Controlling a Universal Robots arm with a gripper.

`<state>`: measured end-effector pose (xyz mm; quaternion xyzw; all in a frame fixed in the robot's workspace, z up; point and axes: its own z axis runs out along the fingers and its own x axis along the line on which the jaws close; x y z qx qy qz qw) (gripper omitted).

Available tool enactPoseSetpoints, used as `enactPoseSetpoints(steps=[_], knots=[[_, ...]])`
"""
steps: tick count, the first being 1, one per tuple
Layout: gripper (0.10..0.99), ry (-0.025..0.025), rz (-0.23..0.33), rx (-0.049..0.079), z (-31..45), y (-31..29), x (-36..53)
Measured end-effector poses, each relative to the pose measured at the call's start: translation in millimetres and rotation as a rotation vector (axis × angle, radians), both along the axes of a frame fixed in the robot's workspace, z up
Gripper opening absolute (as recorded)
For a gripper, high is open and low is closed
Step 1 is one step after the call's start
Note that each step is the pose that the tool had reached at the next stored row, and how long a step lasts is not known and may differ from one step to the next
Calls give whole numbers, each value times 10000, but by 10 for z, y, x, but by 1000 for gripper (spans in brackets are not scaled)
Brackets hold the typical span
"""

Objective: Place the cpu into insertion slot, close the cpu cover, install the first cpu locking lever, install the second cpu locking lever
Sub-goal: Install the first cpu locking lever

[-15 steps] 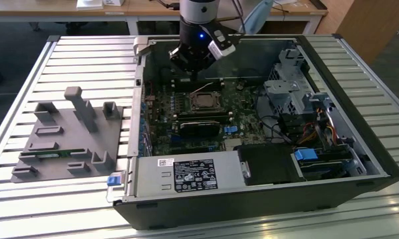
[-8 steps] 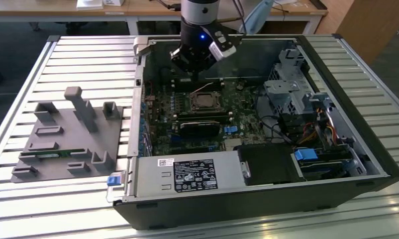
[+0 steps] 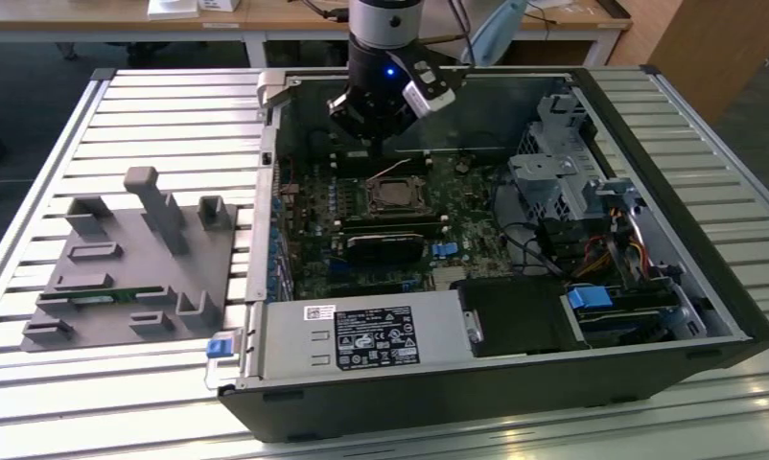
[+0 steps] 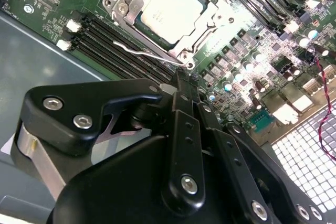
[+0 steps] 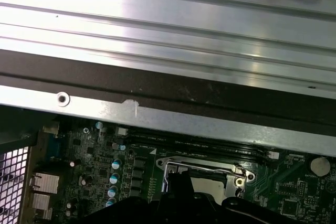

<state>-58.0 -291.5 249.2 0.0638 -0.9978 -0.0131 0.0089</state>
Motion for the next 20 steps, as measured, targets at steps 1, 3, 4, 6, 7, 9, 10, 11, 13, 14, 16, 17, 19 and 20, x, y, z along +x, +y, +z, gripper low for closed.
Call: enactPoseSetpoints(steps=[1, 3, 4, 6, 7, 9, 10, 11, 13, 14, 16, 17, 19, 20], knots=[[114, 0, 0, -2, -1, 0, 0], [114, -1, -1, -1, -4, 0, 0], [114, -2, -1, 8, -8, 0, 0], [114, 0, -8, 83, -18, 0, 0], [114, -1, -38, 126, -27, 0, 1], [114, -2, -114, 185, -44, 0, 5], [114, -2, -119, 203, -53, 0, 8], [114, -1, -119, 234, -65, 0, 10], [114, 1, -120, 341, -85, -1, 9], [114, 0, -120, 412, -95, 0, 11], [114, 0, -121, 488, -117, 0, 28], [114, 1, -130, 528, -129, 0, 39], [114, 0, -186, 621, -155, 0, 56], [114, -2, -249, 659, -166, 0, 62]])
